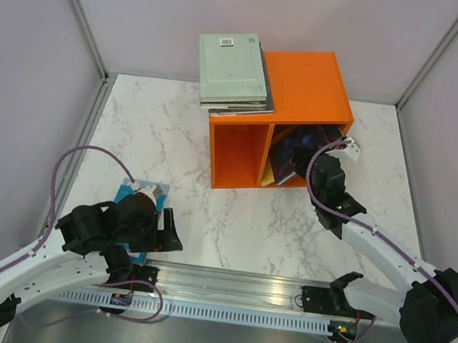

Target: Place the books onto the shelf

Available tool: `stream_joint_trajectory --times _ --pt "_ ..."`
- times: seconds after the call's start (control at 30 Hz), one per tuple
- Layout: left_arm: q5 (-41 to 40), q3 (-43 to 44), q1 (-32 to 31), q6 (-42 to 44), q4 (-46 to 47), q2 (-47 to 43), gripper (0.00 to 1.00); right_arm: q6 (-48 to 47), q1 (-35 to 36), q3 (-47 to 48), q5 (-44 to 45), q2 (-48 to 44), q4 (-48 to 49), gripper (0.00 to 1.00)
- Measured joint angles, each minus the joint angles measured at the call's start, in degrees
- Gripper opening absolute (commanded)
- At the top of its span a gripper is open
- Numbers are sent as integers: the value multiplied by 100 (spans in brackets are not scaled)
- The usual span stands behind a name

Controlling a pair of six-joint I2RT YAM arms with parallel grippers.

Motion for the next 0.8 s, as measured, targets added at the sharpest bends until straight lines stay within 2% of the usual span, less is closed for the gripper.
stream_joint_trajectory --times 0.37,0.73,0.77,0.8 --pt "2 361 0 44 -284 376 86 57 48 -424 507 1067 1622 0" --pt "7 402 0 63 -275 553 86 254 122 -153 898 1891 2173 0" --pt "7 402 0 63 -275 562 86 297 122 -72 931 1967 2140 1" --pt "7 402 0 63 -269 570 86 348 129 -2 984 2028 2087 10"
